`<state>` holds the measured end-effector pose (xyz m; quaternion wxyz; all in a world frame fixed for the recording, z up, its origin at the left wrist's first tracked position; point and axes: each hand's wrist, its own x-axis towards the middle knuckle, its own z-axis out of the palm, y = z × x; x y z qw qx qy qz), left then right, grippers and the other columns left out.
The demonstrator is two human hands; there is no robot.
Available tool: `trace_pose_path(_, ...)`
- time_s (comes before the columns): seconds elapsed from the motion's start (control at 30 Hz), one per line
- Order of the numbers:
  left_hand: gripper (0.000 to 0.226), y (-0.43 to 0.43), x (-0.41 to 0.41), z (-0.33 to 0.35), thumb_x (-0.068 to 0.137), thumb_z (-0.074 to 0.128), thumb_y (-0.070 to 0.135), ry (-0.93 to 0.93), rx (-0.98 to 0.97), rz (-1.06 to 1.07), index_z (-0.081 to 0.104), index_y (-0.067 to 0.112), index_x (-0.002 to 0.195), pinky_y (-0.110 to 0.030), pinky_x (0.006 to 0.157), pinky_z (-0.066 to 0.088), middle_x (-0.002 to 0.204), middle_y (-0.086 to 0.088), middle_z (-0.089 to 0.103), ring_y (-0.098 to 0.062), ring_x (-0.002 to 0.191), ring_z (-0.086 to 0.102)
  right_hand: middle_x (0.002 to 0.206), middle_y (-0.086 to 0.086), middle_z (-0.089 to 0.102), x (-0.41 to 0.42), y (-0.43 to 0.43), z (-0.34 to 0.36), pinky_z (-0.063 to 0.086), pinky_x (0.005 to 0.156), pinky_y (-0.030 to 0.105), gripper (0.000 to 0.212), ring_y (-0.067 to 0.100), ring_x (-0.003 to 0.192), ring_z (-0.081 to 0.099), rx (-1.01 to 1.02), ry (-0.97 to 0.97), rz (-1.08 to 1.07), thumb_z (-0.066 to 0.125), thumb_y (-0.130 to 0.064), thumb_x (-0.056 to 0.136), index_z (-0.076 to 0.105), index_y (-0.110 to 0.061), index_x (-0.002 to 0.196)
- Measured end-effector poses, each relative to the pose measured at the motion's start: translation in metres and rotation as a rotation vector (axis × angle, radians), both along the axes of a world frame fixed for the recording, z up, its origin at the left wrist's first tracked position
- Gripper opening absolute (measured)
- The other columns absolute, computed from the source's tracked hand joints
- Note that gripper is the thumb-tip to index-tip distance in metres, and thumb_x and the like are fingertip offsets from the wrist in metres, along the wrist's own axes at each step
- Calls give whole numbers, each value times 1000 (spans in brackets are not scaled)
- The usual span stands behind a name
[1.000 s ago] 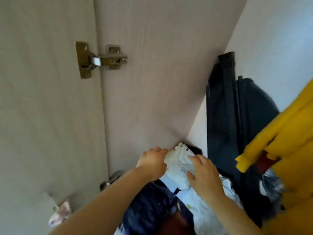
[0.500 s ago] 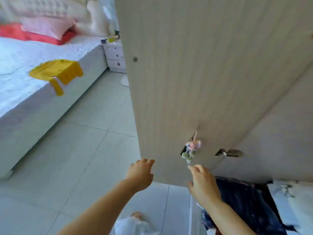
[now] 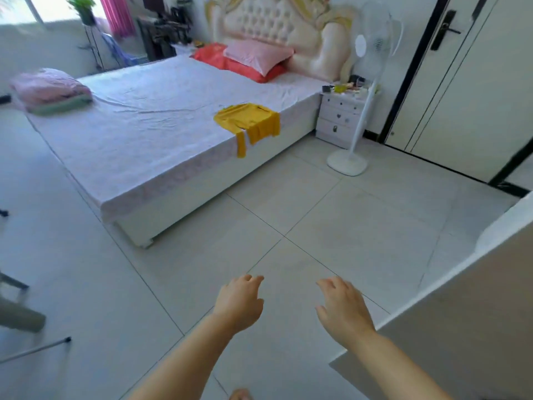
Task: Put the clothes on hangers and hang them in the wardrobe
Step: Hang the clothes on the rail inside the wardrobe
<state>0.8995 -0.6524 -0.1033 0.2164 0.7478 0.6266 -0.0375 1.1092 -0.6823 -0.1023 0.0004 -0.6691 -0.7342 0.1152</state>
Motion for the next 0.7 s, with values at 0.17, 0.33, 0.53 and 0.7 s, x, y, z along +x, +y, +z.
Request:
trace_pose_path(0.17, 52, 74, -54, 5, 93, 42, 30, -38, 8, 62, 27, 24, 143, -35, 102, 31, 141, -1, 40, -23, 129, 37, 130, -5, 42, -49, 91, 6, 31, 98, 25, 44, 16, 118, 40, 35, -7, 76, 44, -32, 93, 35, -24, 136)
trace_pose_path(0.33, 52, 139, -88, 9, 94, 42, 30, -59, 15, 114, 26, 25, 144, -34, 105, 30, 143, 0, 38, -22, 130, 35, 132, -5, 41, -80, 165, 9, 34, 98, 27, 45, 17, 118, 40, 10, -21, 105, 44, -32, 92, 35, -24, 136)
trace_pose_path(0.53, 53, 233, -105, 1, 94, 43, 31, -57, 9, 159, 26, 25, 143, -34, 105, 30, 144, 1, 37, -21, 130, 35, 131, -4, 41, -94, 269, -1, 32, 96, 27, 46, 18, 119, 39, -6, -46, 156, 44, -35, 93, 33, -24, 136)
trace_pose_path(0.7, 52, 334, -109, -7, 94, 43, 32, -25, -18, 214, 26, 25, 143, -34, 106, 29, 145, 1, 34, -22, 132, 33, 130, -5, 41, -99, 381, -14, 31, 96, 28, 48, 17, 120, 38, -11, -24, 201, 44, -36, 93, 32, -24, 138)
